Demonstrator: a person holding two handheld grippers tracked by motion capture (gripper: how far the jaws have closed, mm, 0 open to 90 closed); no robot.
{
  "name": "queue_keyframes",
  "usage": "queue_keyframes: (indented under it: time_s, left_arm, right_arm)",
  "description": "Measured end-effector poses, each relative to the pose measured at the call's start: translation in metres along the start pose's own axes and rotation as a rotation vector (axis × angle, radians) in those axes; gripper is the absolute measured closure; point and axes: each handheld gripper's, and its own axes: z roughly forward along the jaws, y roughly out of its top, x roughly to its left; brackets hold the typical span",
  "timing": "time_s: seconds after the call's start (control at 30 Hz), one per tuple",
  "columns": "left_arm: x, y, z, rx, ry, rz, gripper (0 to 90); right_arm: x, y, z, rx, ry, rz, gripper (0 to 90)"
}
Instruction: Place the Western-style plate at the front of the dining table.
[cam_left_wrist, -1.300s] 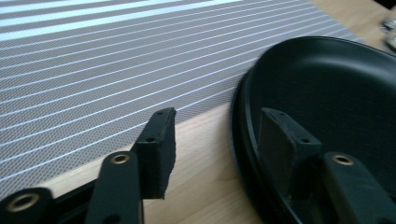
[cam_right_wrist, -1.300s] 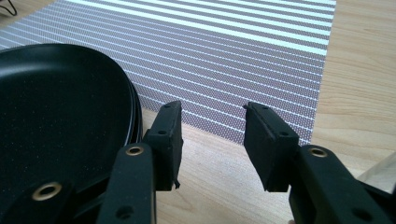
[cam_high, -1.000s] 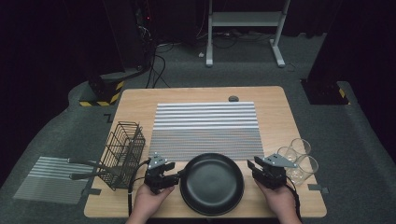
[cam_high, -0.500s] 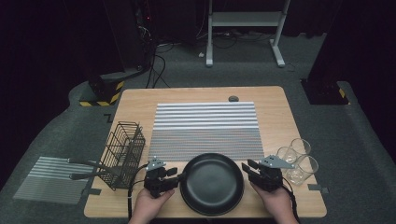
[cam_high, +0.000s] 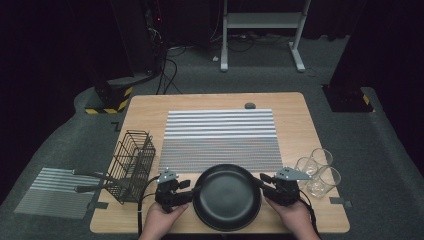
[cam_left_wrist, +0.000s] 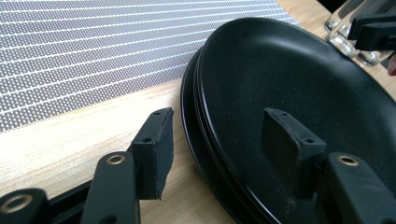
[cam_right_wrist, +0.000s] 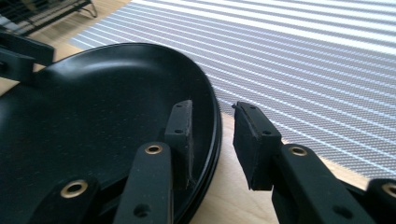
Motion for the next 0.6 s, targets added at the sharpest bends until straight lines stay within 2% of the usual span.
queue_keyframes:
  time_s: [0.03, 0.07, 0.1, 0.13, 0.17, 0.2, 0.23, 0.27, 0.3, 0.33, 0.4, 0.47, 0.5, 0.6]
  left_arm:
    - [-0.0005, -0.0008, 0.0015, -0.001, -0.008, -0.013, 44.1]
    - [-0.0005, -0.0008, 0.0015, -0.001, -0.008, -0.013, 43.8]
    - [0.0011, -0.0006, 0.002, 0.011, -0.025, 0.0, 41.6]
    - [0.0005, -0.0008, 0.0025, 0.011, -0.03, -0.019, 40.7]
    - [0.0017, -0.0008, 0.0027, 0.016, -0.034, -0.01, 41.1]
    - [0.0017, -0.0008, 0.0027, 0.016, -0.034, -0.01, 41.7]
    - [0.0031, -0.0002, 0.0033, 0.039, -0.013, 0.008, 43.0]
    - [0.0031, -0.0002, 0.0033, 0.039, -0.013, 0.008, 43.5]
    - [0.0021, -0.0006, 0.004, 0.042, 0.001, -0.009, 43.5]
    - [0.0041, -0.0006, 0.0041, 0.045, -0.007, 0.005, 44.7]
    - [0.0043, -0.0005, 0.0039, 0.048, -0.012, 0.006, 45.0]
    - [0.0033, -0.0004, 0.0028, 0.04, -0.016, -0.01, 46.4]
    - [0.0032, -0.0004, 0.0023, 0.037, -0.014, -0.013, 47.3]
    - [0.0037, -0.0006, 0.0024, 0.037, -0.015, -0.016, 49.9]
  right_arm:
    - [-0.0007, 0.0, 0.0, 0.005, 0.006, 0.009, 65.5]
    - [-0.0007, 0.0, 0.0, 0.005, 0.006, 0.009, 65.5]
    - [-0.0032, -0.0006, 0.0015, 0.011, 0.023, 0.031, 64.9]
    - [-0.0035, -0.0008, 0.0016, 0.018, 0.03, 0.045, 64.9]
    - [-0.0043, -0.0012, 0.0025, 0.022, 0.037, 0.054, 64.9]
    - [-0.0043, -0.0012, 0.0025, 0.022, 0.037, 0.054, 64.9]
    - [-0.0056, -0.0013, 0.0037, 0.034, 0.05, 0.076, 63.7]
    - [-0.0056, -0.0013, 0.0037, 0.034, 0.05, 0.076, 63.7]
    - [-0.006, -0.0015, 0.0047, 0.038, 0.053, 0.08, 62.4]
    - [-0.0059, -0.0018, 0.0063, 0.057, 0.053, 0.087, 61.0]
    - [-0.0059, -0.002, 0.0072, 0.066, 0.055, 0.09, 61.0]
    - [-0.005, -0.0021, 0.0081, 0.08, 0.062, 0.091, 60.8]
    - [-0.0061, -0.0024, 0.0084, 0.085, 0.061, 0.069, 60.0]
    - [-0.0051, -0.001, 0.0083, 0.077, 0.075, 0.11, 60.8]
